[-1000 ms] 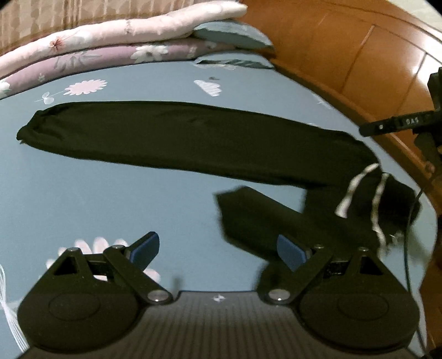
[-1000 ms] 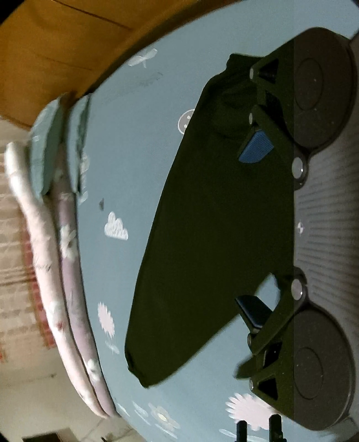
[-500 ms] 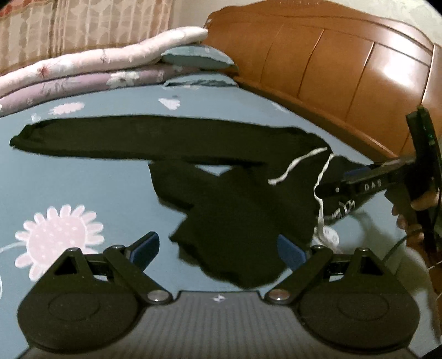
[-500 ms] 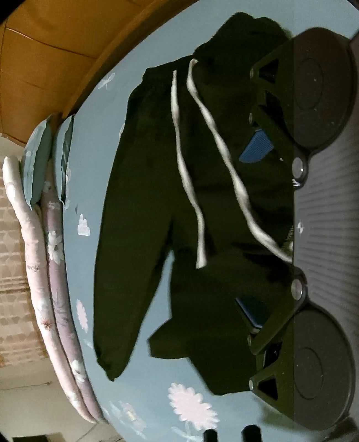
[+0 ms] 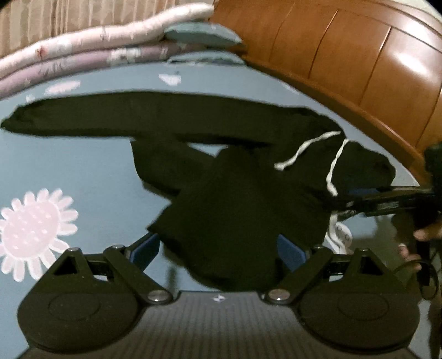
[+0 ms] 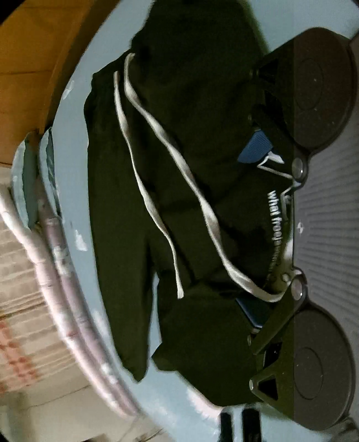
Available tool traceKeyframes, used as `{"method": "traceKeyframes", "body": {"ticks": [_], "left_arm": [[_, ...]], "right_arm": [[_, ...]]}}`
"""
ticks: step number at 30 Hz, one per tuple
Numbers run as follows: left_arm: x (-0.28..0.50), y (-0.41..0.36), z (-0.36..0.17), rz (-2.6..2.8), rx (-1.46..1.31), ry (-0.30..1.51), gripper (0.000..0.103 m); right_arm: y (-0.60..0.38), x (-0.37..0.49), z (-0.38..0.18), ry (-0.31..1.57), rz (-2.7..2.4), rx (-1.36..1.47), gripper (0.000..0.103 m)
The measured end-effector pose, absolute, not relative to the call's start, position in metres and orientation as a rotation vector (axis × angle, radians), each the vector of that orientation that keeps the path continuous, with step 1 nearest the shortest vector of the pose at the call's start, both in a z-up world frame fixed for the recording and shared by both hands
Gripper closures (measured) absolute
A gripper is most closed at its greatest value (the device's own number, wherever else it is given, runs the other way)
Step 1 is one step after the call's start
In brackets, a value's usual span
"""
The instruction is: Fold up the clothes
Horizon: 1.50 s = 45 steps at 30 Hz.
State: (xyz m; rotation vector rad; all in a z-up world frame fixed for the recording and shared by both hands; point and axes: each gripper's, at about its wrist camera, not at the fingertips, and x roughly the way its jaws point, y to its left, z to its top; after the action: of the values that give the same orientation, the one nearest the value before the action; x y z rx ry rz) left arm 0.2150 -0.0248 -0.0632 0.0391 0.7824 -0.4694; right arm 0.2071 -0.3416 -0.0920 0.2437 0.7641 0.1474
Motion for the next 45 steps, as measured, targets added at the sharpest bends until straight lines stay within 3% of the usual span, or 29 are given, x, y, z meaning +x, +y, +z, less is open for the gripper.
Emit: {"method": "traceKeyframes", "body": {"ticks": [6,13,17,21,31,45], "left_arm": [[0.218,-0.031,-0.063,-0.470,0.060,0.806,0.011],[0.243,-0.056,0.002,-0.589,0.021,0.800,0.011],[0.287,-0.106,0.026,-0.719,-0.001,0.849,0.011],[0.337,-0.183,0.035,-0.851,0.023,0.886,0.011],[0.456,-0.326,-0.023,-0.917,-0.074,1.053,0.011],[0.526,-0.376,-0.096,-0.861,-0.125,1.143,0.010]], "right_arm": [[-0.365,0.206,-0.057,0.729,0.065,0.268,0.000],[-0.372,0.240,-0.057,0.653,-0.023,0.141,0.000],[-0.367,0.237,-0.086,0.621,-0.074,0.117,0.000],[-0.356,0.229,-0.081,0.581,-0.066,-0.013,0.000],[-0.367,0.228,-0.087,0.628,-0.047,-0.053,0.000],[-0.370,0.232,-0.091,0.677,-0.020,-0.045,0.000]]}}
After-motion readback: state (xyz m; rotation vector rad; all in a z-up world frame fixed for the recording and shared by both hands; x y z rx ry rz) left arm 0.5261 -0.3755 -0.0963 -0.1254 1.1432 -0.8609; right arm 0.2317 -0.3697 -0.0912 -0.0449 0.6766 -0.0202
